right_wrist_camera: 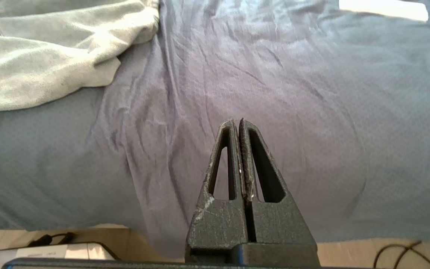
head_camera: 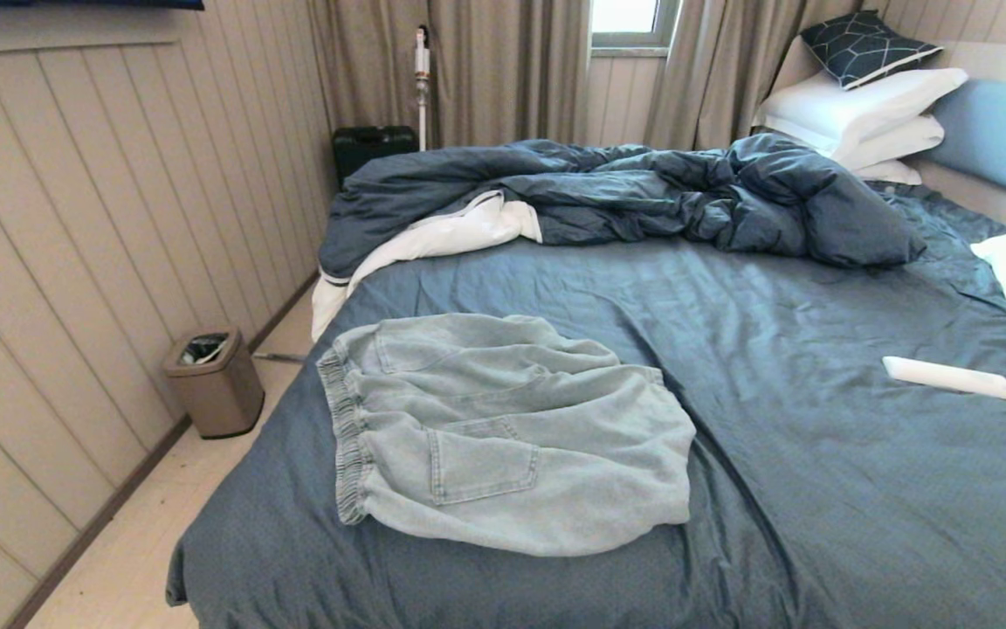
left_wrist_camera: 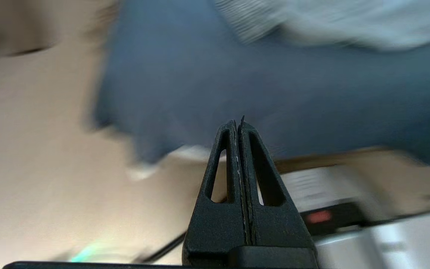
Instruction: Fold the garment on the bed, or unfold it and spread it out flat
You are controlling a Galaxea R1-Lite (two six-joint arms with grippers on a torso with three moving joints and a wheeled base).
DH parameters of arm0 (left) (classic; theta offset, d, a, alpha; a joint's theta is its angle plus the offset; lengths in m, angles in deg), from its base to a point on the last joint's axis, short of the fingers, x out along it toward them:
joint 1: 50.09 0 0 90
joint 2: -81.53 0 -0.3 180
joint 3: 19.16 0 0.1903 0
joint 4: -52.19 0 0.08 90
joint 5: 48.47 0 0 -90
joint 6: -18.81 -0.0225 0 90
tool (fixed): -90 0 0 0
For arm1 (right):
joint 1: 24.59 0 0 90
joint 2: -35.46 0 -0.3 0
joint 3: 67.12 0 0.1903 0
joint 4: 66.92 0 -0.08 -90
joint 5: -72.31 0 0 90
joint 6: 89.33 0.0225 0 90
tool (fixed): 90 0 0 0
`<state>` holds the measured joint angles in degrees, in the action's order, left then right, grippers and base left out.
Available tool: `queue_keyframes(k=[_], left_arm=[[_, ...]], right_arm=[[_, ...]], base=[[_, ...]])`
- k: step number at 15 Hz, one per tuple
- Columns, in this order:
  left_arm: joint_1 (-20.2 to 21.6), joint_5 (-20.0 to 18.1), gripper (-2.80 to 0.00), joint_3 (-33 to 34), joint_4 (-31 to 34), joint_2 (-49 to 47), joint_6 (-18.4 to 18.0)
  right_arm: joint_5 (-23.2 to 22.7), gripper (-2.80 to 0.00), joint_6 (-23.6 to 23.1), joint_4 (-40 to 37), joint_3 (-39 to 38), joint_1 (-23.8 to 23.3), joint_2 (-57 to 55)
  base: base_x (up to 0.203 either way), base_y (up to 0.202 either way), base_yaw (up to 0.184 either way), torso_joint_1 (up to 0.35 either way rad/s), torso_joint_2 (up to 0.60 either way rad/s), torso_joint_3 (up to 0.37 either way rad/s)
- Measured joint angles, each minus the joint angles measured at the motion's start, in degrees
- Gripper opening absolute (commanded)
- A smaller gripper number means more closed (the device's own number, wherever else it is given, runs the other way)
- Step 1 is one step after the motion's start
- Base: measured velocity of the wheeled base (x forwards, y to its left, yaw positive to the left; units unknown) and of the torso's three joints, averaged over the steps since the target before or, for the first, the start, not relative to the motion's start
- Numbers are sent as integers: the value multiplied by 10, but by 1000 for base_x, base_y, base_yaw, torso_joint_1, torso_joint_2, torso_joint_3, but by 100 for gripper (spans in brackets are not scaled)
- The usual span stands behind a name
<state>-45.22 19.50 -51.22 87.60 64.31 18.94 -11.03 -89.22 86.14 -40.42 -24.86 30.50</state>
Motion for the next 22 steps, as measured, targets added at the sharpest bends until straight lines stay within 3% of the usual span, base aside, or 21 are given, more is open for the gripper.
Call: queue_keyframes(k=[3, 5, 8, 9, 12, 13, 16, 22], left_arm=[[-50, -12, -280, 15, -26, 1, 56], [-70, -3, -280, 18, -26, 21, 59], [-60, 34, -280, 15, -16, 97, 39], [-58, 70, -280, 14, -12, 122, 17], [-53, 231, -280, 32, -42, 157, -55], [-53, 245, -280, 39, -61, 162, -61], [-51, 203, -280, 60, -61, 169, -42], [-51, 225, -280, 65, -70, 171, 5]], right_arm=[[-2, -280, -2, -1, 0, 0, 24], [-3, -280, -3, -1, 0, 0, 33], [-16, -280, -16, 3, -2, 0, 44], [-16, -280, -16, 4, -2, 0, 45], [-28, -280, -32, 49, -16, 0, 48], [-54, -280, -28, 50, -23, 0, 48], [-60, -280, 1, 32, -31, 0, 49], [-52, -280, 18, 32, -33, -1, 49]], base=[[0, 0, 0, 0, 0, 0], [0, 0, 0, 0, 0, 0], [0, 0, 0, 0, 0, 0], [0, 0, 0, 0, 0, 0], [0, 0, 0, 0, 0, 0], [0, 0, 0, 0, 0, 0], [0, 0, 0, 0, 0, 0], [0, 0, 0, 0, 0, 0]])
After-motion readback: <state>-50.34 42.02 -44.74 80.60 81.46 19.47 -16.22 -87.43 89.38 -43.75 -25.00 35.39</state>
